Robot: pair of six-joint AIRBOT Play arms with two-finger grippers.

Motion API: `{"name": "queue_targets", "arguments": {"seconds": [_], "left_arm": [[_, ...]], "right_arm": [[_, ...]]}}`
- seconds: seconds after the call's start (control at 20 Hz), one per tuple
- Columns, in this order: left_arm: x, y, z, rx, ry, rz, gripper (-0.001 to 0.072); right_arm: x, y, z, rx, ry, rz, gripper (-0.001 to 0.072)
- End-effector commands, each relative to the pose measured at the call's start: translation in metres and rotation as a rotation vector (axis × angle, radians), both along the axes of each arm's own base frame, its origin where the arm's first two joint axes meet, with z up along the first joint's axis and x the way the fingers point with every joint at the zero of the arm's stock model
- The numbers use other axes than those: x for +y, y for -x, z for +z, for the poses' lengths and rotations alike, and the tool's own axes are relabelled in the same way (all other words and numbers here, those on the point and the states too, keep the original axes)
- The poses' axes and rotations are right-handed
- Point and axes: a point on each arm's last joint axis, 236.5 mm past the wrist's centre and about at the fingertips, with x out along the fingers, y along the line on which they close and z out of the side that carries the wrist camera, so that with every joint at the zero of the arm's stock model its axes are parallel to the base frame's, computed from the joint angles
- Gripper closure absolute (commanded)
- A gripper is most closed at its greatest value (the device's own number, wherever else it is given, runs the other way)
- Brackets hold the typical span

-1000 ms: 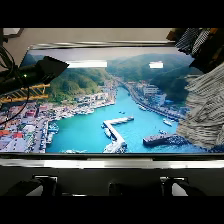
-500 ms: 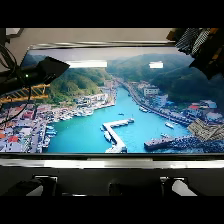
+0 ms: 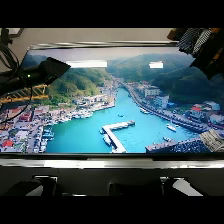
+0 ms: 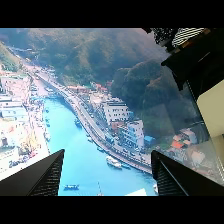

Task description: Fold the clothes and pants, and hang the long-sleeved shirts on hangers.

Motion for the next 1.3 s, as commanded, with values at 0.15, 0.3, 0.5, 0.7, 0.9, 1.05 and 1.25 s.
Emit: {"name": "queue_targets", "arguments": {"seconds": [0.15, 0.3, 0.5, 0.7, 0.9, 1.05, 1.25], "left_arm": [[0.000, -0.001, -0.002, 0.003, -0.002, 0.001, 0.0110], [0.000, -0.001, -0.002, 0.003, -0.002, 0.001, 0.0110], [0.000, -0.001, -0.002, 0.003, -0.001, 0.001, 0.0110], [0.000, -0.001, -0.001, 0.003, -0.001, 0.001, 0.0109], [0.001, -0.001, -0.001, 0.003, -0.001, 0.002, 0.0092], [0.004, -0.002, -0.001, 0.002, -0.001, 0.010, 0.0092], [0.004, -0.002, -0.001, 0.002, -0.001, 0.009, 0.0091]], "right_arm": [[0.000, 0.004, 0.019, -0.075, 0.062, 0.016, 0.0693], [0.000, 0.006, 0.020, -0.068, 0.067, 0.007, 0.0693], [-0.005, 0.004, 0.012, -0.055, 0.046, 0.003, 0.0690], [0.008, 0.009, 0.015, -0.086, 0.030, 0.011, 0.0344], [0.055, 0.044, 0.052, -0.147, 0.093, 0.011, 0.0047], [0.114, 0.071, 0.108, -0.273, 0.256, 0.074, 0.0048], [0.173, -0.033, 0.132, -0.479, 0.225, 0.606, 0.0052]]}}
